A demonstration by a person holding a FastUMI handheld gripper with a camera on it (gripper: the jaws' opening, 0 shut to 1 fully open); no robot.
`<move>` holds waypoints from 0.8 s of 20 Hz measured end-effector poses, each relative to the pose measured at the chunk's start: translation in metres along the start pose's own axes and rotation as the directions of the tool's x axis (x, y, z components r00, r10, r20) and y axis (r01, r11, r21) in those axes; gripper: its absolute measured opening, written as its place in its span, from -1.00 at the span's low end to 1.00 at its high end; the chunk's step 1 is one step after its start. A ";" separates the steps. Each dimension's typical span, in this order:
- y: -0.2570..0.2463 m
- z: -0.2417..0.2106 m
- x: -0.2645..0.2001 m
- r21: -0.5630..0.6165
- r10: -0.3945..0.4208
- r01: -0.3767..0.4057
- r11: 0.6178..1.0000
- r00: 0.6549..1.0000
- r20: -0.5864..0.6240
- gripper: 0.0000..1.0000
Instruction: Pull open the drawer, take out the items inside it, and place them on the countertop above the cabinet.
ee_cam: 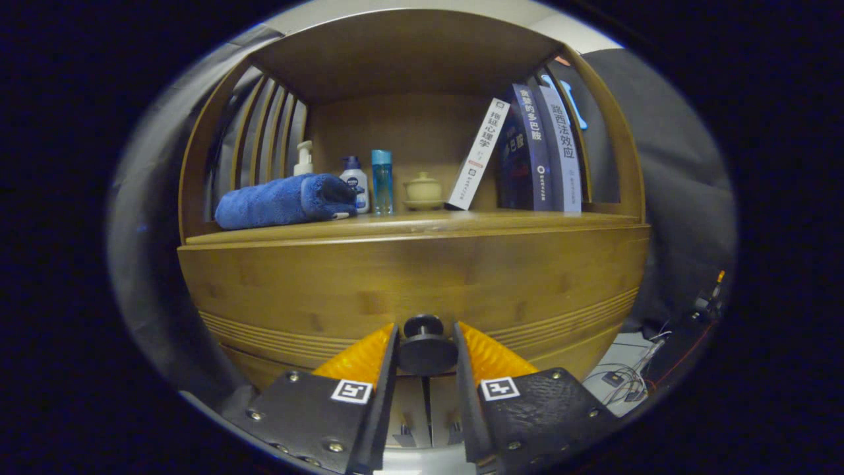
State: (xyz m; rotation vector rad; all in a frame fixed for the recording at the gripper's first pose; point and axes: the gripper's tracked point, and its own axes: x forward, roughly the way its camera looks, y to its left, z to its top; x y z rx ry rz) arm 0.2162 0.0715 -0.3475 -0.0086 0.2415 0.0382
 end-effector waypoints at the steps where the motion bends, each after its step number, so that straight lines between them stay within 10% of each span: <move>1: 0.000 0.000 0.000 0.015 0.004 -0.004 1.000 1.000 0.003 -0.14; 16: -0.010 -0.011 -0.094 -0.028 0.001 -0.001 1.000 1.000 0.005 -0.40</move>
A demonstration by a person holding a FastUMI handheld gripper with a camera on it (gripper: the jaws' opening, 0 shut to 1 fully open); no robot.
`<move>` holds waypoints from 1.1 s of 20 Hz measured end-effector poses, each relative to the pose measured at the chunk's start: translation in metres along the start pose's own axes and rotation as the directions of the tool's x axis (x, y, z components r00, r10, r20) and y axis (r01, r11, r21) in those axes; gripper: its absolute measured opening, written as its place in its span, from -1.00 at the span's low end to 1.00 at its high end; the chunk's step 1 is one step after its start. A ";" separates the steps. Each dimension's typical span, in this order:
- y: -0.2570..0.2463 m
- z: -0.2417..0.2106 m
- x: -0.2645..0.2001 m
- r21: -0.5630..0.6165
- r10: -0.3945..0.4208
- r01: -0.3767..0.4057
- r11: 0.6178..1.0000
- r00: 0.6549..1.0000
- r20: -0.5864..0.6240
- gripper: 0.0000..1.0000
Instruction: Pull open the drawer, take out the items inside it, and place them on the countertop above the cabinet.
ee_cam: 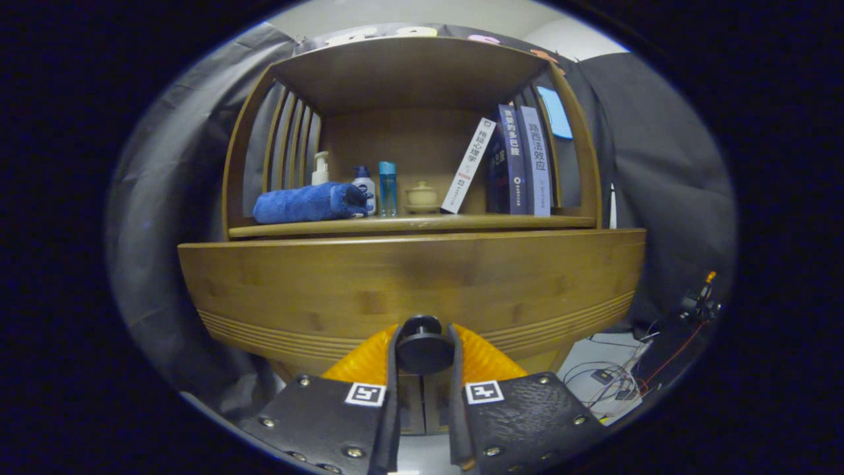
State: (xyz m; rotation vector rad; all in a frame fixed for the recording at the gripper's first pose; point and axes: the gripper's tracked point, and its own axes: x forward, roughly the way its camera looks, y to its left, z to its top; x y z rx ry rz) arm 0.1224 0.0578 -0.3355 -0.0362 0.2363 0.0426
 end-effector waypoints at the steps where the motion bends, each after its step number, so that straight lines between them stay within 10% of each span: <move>1: 0.000 -0.001 -0.007 -0.006 0.000 0.000 1.000 1.000 0.001 -0.40; 22: -0.013 -0.047 -0.142 -0.019 0.041 -0.044 0.999 0.991 -0.129 -0.41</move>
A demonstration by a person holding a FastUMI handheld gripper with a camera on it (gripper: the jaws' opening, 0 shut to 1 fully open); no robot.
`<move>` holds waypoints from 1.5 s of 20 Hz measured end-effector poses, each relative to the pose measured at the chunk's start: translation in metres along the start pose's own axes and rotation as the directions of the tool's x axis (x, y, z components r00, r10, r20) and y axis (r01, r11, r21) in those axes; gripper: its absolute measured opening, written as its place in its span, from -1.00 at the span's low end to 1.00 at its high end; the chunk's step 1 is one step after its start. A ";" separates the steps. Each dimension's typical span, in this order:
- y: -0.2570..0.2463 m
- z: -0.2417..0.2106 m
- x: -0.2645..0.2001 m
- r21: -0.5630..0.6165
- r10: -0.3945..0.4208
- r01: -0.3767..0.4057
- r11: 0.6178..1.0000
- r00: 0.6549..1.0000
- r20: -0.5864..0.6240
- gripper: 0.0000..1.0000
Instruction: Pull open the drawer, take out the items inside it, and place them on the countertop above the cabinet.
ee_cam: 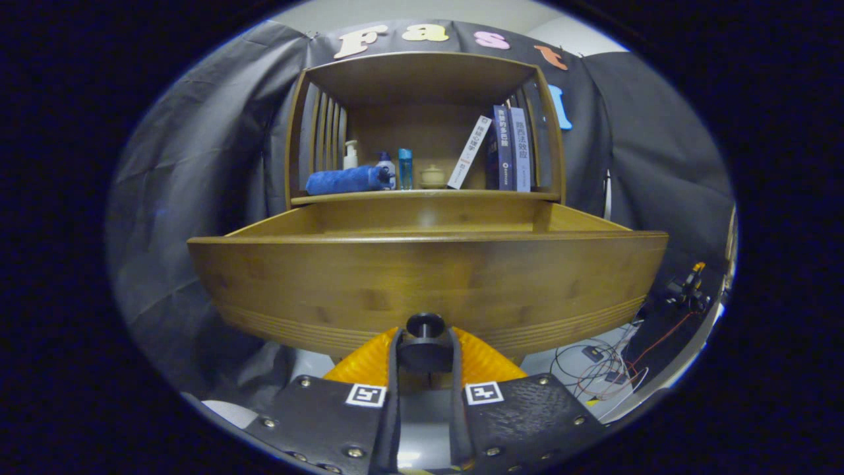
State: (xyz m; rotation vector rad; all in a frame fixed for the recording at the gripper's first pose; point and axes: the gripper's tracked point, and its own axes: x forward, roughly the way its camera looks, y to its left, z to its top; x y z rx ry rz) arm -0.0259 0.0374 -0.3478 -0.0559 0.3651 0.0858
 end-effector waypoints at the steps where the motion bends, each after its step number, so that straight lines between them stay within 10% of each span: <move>1: 0.000 -0.003 -0.002 0.007 0.003 -0.003 1.000 1.000 -0.007 -0.40; 4: 0.002 -0.004 -0.004 -0.021 0.021 -0.021 1.000 1.000 -0.007 -0.41; 10: -0.008 0.022 -0.006 0.001 0.014 -0.014 1.000 1.000 0.009 0.53; 30: 0.011 0.121 0.004 -0.088 0.030 -0.038 0.995 0.996 -0.089 0.76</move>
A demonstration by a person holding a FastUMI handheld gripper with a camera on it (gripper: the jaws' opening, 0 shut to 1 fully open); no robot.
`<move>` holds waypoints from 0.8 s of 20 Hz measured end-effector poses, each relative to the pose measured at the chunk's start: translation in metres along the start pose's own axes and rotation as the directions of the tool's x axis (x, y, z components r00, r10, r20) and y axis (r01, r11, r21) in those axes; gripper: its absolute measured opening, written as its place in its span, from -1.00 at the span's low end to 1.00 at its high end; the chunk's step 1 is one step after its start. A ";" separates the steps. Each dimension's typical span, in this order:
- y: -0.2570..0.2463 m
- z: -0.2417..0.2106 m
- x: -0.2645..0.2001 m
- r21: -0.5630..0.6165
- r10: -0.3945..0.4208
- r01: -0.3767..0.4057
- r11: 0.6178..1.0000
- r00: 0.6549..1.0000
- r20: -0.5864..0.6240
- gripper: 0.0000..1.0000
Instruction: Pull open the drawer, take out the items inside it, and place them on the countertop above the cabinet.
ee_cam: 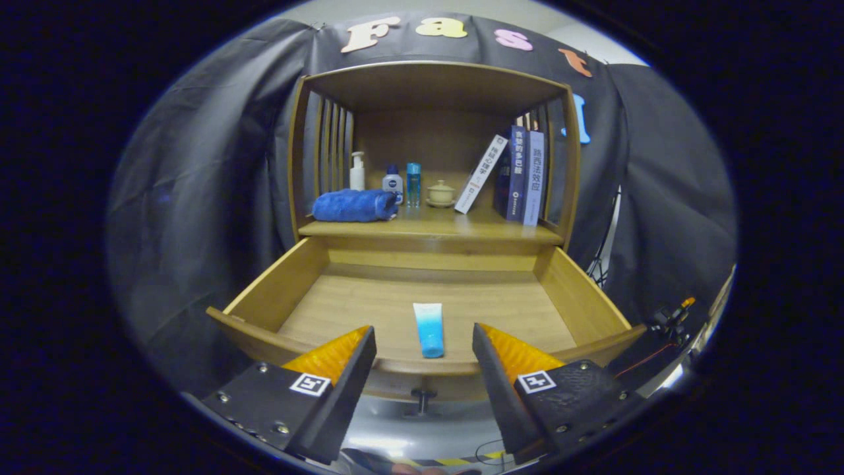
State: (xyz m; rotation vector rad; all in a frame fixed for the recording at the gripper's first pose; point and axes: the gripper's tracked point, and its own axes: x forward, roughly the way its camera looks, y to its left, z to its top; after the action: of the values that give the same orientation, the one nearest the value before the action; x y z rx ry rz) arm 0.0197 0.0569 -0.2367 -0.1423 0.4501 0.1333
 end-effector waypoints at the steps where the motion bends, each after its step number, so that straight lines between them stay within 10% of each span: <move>1: 0.000 0.002 0.012 -0.011 0.005 -0.006 1.000 0.999 -0.037 0.76; 8: -0.012 -0.029 0.093 -0.007 -0.018 0.016 1.000 0.921 -0.389 0.79; 13: 0.008 -0.078 0.118 0.064 0.083 -0.056 0.996 0.787 -0.611 0.70; 16: 0.003 -0.084 0.131 -0.001 0.021 -0.027 1.000 0.792 -0.610 0.48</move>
State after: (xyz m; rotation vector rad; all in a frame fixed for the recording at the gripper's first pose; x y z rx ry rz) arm 0.1005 0.0587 -0.3696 -0.1897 1.1058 0.1122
